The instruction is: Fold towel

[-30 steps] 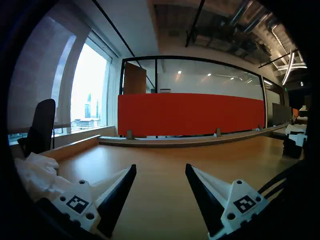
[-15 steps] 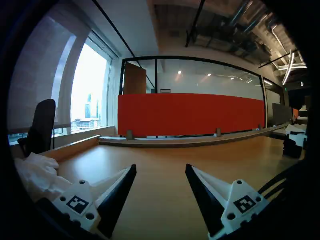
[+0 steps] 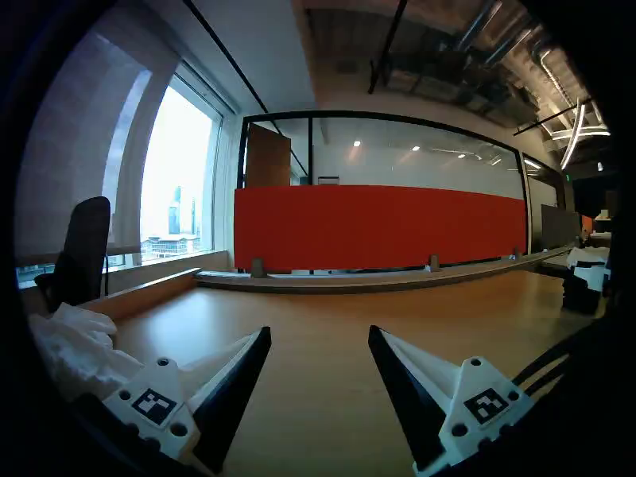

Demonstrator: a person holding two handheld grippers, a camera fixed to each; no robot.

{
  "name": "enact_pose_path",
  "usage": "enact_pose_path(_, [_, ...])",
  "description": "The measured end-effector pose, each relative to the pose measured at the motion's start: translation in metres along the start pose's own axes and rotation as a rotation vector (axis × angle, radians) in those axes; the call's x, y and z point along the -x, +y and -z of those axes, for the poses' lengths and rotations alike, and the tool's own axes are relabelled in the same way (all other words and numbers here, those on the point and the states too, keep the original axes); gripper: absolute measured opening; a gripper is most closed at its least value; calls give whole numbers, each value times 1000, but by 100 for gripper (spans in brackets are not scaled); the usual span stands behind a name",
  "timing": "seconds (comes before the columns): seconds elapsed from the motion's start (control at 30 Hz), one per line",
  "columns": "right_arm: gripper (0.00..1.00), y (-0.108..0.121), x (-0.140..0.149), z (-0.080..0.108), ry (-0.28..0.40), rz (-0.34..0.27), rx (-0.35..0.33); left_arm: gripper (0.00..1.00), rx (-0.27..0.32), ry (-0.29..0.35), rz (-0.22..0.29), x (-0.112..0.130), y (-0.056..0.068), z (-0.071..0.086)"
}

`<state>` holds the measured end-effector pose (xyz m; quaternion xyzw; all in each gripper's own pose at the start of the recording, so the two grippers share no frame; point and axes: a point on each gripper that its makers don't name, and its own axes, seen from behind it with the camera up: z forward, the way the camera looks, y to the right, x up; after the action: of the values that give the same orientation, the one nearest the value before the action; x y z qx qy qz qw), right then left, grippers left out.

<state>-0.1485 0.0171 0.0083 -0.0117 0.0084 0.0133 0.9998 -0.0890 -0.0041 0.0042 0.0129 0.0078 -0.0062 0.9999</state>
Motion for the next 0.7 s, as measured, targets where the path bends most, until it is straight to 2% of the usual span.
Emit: enact_pose_path(0.7, [99,2,2,0,0,0,0,91,0,0,2,0,0,0])
